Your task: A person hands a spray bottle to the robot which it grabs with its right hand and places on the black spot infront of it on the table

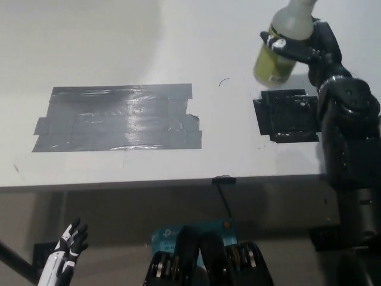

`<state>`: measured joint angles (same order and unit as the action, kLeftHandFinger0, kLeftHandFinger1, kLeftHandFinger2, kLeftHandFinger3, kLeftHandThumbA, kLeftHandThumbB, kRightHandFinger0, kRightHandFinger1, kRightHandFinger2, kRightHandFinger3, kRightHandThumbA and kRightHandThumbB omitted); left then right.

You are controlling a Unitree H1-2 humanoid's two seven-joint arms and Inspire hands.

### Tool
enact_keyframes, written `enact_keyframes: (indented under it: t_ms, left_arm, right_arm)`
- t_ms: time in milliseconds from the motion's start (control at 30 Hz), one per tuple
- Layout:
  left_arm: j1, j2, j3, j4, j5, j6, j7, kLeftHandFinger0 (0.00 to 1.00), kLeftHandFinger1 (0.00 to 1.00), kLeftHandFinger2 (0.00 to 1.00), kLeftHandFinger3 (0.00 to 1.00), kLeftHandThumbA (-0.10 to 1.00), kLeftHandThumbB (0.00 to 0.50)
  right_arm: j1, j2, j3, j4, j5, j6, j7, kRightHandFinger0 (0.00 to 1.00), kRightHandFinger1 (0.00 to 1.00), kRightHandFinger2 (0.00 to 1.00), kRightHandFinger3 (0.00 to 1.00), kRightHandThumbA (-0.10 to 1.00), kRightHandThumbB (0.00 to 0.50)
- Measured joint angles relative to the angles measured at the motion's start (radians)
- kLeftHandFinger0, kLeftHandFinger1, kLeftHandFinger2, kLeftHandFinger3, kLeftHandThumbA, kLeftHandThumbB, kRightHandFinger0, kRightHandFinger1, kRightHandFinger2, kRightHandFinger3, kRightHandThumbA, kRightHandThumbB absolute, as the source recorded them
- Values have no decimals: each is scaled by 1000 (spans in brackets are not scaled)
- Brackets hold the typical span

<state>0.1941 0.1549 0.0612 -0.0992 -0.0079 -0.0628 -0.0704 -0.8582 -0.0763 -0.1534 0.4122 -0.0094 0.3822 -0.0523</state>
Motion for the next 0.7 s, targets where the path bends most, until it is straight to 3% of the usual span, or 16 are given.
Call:
enact_keyframes:
  t_ms: [100,200,333,367,467,500,567,600,700]
  left_arm:
    - [0,0,0,0,0,0,0,1000,1000,1000,1000,928,17]
    - [-2,0,0,0,0,0,0,1000,1000,1000,1000,932,5]
    - [-3,-1,0,0,0,0,0,1000,1000,1000,1000,934,8]
    - [-3,-1,0,0,0,1,0,1000,1000,1000,1000,935,7]
    - [-4,-2,0,0,0,1,0,1000,1000,1000,1000,942,0]
    - [-3,-2,0,0,0,1,0,1000,1000,1000,1000,942,0]
    - [-3,-2,0,1,0,1,0,1000,1000,1000,1000,950,0]
    - [-2,-2,0,1,0,1,0,1000,1000,1000,1000,953,0]
    - [-2,-3,0,1,0,1,0,1000,1000,1000,1000,971,0]
  right_arm:
    - [39,0,12,26,-19,-24,-18,0,114,296,268,658,340]
    - [73,0,23,58,-36,-47,-31,11,143,321,267,704,356]
    - [109,0,33,104,-53,-81,-47,10,114,262,95,689,335]
    - [111,0,34,107,-54,-93,-50,14,110,254,242,685,334]
    - [110,0,47,138,-70,-149,-68,10,84,203,230,646,317]
    - [110,0,53,149,-77,-166,-75,24,141,261,31,627,290]
    - [110,0,62,171,-86,-200,-90,63,226,356,28,634,280]
    - [110,0,67,186,-90,-221,-99,94,289,420,51,648,300]
    - [110,0,77,222,-101,-289,-127,120,344,488,108,685,315]
